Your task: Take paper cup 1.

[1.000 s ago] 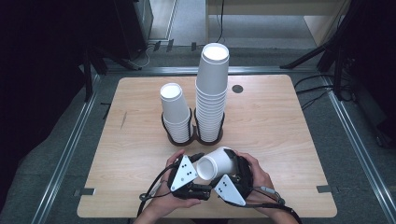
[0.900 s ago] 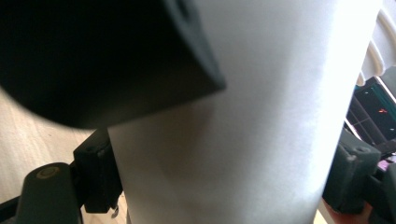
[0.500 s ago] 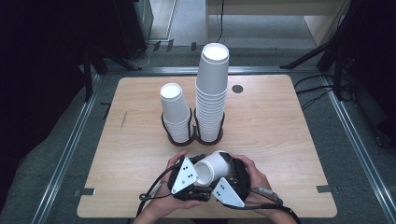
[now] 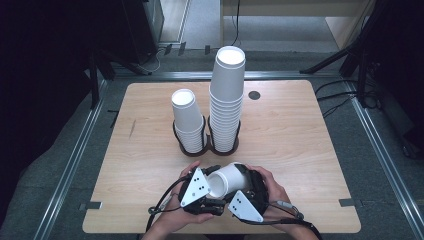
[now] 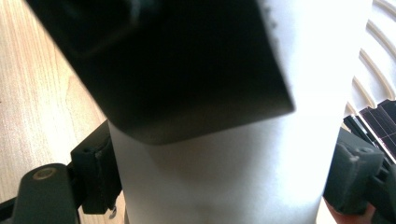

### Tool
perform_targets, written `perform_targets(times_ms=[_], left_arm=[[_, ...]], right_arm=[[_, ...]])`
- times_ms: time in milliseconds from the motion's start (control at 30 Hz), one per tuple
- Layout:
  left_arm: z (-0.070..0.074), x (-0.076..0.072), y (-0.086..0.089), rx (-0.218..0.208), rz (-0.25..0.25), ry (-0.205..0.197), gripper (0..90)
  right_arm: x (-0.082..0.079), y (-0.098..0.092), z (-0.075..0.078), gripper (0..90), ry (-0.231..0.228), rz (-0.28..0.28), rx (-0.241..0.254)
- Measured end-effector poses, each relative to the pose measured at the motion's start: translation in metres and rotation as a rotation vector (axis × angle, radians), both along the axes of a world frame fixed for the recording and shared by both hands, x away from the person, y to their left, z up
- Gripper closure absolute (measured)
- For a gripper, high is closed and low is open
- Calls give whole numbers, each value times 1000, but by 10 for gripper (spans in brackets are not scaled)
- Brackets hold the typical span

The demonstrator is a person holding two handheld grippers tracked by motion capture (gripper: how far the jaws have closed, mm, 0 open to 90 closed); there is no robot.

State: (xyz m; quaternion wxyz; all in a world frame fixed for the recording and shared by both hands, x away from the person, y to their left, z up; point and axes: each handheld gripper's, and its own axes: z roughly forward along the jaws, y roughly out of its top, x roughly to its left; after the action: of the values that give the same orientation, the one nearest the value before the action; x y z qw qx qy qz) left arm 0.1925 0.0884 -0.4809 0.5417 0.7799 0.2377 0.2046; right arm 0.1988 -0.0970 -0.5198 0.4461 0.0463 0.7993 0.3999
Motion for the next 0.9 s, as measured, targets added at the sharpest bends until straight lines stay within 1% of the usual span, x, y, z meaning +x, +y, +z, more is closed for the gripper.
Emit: perform_targets(times_ms=[133,167,200,233,333,367,467,567,600,633,667,733,800,833,867,900], left_arm=[[0,1,-1,-2,8,18,186],[-1,1,-1,3,7,19,190],[-1,1,0,6,5,20,194],[-2,1,0,6,1,23,203],[-2,1,0,7,2,17,210],[-1,0,0,5,3,14,214],[-1,0,0,-2,0,6,216],[-1,0,0,-10,-3,5,221],[-1,0,0,-14,2,6,221],[-2,1,1,-9,13,1,222],[-2,1,1,-9,13,1,223],[-2,2,3,-16,19,5,224],[-2,3,5,-30,30,9,225],[-3,5,7,-50,56,8,224],[-3,5,7,-50,56,8,225],[-3,7,9,-62,70,11,225]], right_arm=[[1,0,-1,145,3,-2,-3],[2,0,-1,137,2,-1,-4],[2,0,-2,130,15,-3,-2],[1,1,-3,115,11,-8,-3],[1,2,-4,103,7,-12,-5],[1,2,-4,96,-6,-13,-1],[0,1,-3,93,-2,-13,2],[0,0,-1,79,-14,-15,-6],[0,0,-1,79,-14,-15,-6],[0,0,-1,47,-10,-19,-10],[0,0,-1,47,-10,-19,-10],[-1,0,-2,20,-6,-17,-16],[-2,-1,-2,3,-1,-16,-11],[-1,-1,-1,0,-5,-17,-5],[-1,-1,-1,0,-5,-17,-5],[-2,-2,0,0,2,-19,1]])
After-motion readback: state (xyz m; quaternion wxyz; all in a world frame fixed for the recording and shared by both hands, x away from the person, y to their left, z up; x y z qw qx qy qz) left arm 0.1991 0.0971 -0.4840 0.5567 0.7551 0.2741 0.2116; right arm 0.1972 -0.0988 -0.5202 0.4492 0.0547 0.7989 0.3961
